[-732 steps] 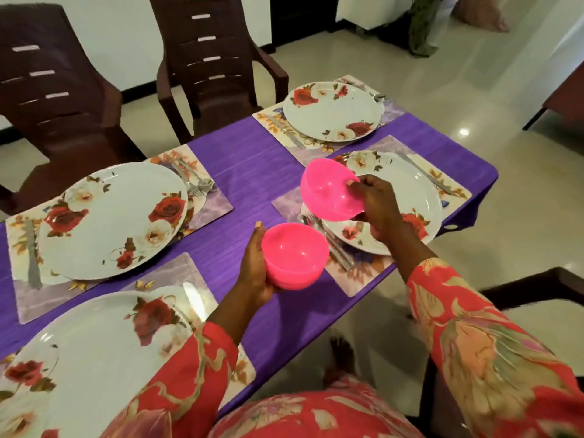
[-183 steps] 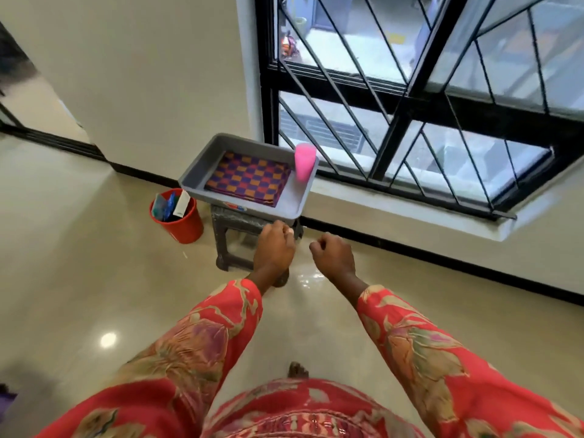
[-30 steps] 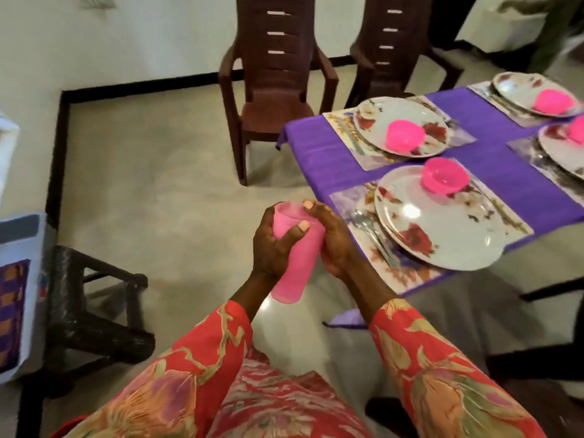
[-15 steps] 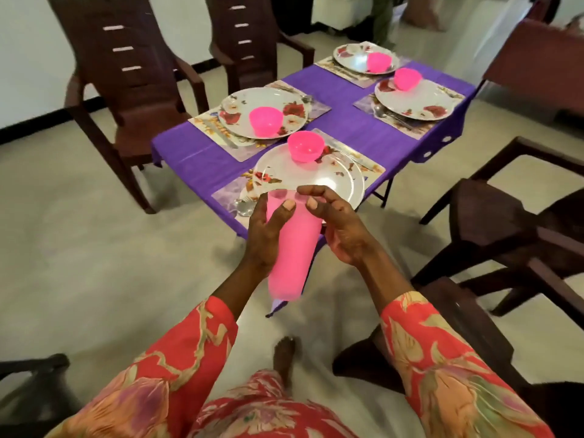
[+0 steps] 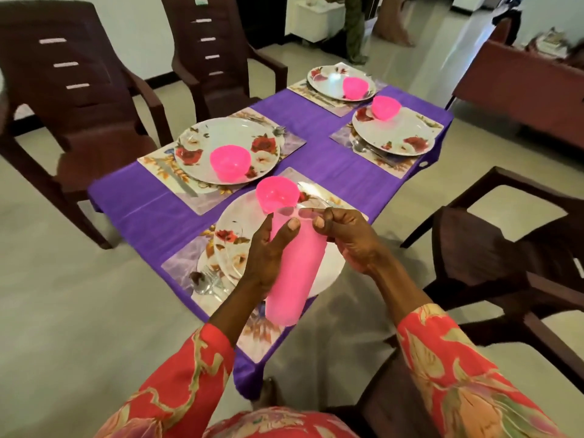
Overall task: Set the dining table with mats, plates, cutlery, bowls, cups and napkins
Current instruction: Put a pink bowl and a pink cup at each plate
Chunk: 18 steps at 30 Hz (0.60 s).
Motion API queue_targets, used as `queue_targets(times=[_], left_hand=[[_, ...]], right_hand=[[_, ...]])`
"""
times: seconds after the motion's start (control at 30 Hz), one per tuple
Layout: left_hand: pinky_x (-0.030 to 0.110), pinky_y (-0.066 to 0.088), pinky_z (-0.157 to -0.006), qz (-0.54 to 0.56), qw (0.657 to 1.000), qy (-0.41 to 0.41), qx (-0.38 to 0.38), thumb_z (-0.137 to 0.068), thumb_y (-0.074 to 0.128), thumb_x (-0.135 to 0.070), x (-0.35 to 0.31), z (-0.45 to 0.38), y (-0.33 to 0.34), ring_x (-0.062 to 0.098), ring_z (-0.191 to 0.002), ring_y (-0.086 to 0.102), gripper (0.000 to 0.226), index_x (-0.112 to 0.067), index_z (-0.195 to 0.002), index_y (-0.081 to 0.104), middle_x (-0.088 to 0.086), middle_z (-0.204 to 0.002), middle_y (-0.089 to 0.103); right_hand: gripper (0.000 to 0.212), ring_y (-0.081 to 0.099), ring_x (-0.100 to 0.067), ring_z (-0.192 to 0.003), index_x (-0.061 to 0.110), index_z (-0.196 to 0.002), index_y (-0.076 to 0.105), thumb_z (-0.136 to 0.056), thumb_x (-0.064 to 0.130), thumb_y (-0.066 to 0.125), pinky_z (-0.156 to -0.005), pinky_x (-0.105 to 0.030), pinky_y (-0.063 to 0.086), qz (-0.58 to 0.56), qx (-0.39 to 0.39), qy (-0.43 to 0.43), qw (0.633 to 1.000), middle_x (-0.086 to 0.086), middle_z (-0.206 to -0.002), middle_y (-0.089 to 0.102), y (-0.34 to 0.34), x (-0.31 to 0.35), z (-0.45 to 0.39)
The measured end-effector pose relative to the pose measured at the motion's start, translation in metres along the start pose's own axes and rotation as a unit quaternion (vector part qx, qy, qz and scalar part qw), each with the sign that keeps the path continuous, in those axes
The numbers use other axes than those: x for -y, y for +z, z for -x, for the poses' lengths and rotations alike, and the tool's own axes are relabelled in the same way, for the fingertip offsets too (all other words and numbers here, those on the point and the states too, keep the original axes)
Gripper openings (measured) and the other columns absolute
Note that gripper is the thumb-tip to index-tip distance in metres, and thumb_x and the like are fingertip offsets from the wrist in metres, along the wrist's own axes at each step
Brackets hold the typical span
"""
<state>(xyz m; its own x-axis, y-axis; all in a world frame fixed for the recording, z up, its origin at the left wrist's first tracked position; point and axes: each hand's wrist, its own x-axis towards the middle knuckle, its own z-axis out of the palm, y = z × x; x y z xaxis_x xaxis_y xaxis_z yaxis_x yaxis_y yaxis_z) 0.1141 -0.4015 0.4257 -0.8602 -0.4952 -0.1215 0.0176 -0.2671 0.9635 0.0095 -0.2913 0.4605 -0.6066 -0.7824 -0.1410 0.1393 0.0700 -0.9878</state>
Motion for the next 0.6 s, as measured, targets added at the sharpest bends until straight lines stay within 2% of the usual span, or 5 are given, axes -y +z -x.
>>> queue_targets(times=[0.07,0.17,0.33,0.43,0.6], left_hand=[[0.050,0.055,-0.083,-0.004,1.000,-0.006,0.003,-0.065,0.063,-0.054,-0.004,-0.019,0.000,0.033,-0.101,0.065,0.068,-0.020,-0.123,0.055,0.013,-0.114,0.066],[0.049,0.056,-0.082,-0.010,1.000,-0.012,0.007,-0.062,0.063,-0.055,-0.008,-0.046,0.000,0.032,-0.099,0.066,0.069,-0.023,-0.123,0.055,0.012,-0.112,0.066],[0.047,0.057,-0.078,0.004,1.000,-0.029,-0.004,-0.059,0.065,-0.055,-0.006,-0.070,0.004,0.031,-0.098,0.066,0.074,-0.024,-0.126,0.053,0.013,-0.114,0.065],[0.049,0.056,-0.080,0.000,0.999,-0.026,-0.026,-0.057,0.065,-0.057,-0.008,-0.084,0.007,0.030,-0.098,0.066,0.078,-0.024,-0.126,0.052,0.012,-0.115,0.065],[0.043,0.056,-0.083,-0.069,0.995,-0.018,-0.066,-0.056,0.068,-0.064,-0.012,-0.110,0.027,0.025,-0.104,0.062,0.089,-0.027,-0.134,0.043,0.005,-0.124,0.058]], right_hand=[[0.005,0.064,-0.004,-0.082,0.027,-0.061,0.075,-0.064,0.029,0.073,-0.076,-0.023,0.052,-0.015,0.014,-0.012,1.000,0.009,-0.089,0.073,-0.005,0.007,-0.015],[0.012,0.062,-0.014,-0.095,0.031,-0.061,0.074,-0.069,0.030,0.065,-0.082,-0.028,0.048,-0.002,0.023,-0.012,1.000,-0.008,-0.110,0.070,-0.014,0.014,-0.036],[0.033,0.064,-0.012,-0.098,0.030,-0.065,0.074,-0.049,0.059,0.081,-0.084,-0.032,0.051,0.002,0.061,0.013,0.998,-0.001,-0.109,0.068,-0.033,0.013,-0.065],[0.041,0.064,-0.011,-0.095,0.025,-0.064,0.072,-0.044,0.058,0.085,-0.078,-0.025,0.050,-0.011,0.083,0.018,0.996,0.000,-0.109,0.069,-0.045,0.012,-0.085],[0.068,0.059,-0.011,-0.104,0.028,-0.108,0.060,-0.048,0.045,0.087,-0.082,-0.025,0.052,0.020,0.133,0.029,0.990,0.000,-0.115,0.061,-0.071,0.024,-0.121]])
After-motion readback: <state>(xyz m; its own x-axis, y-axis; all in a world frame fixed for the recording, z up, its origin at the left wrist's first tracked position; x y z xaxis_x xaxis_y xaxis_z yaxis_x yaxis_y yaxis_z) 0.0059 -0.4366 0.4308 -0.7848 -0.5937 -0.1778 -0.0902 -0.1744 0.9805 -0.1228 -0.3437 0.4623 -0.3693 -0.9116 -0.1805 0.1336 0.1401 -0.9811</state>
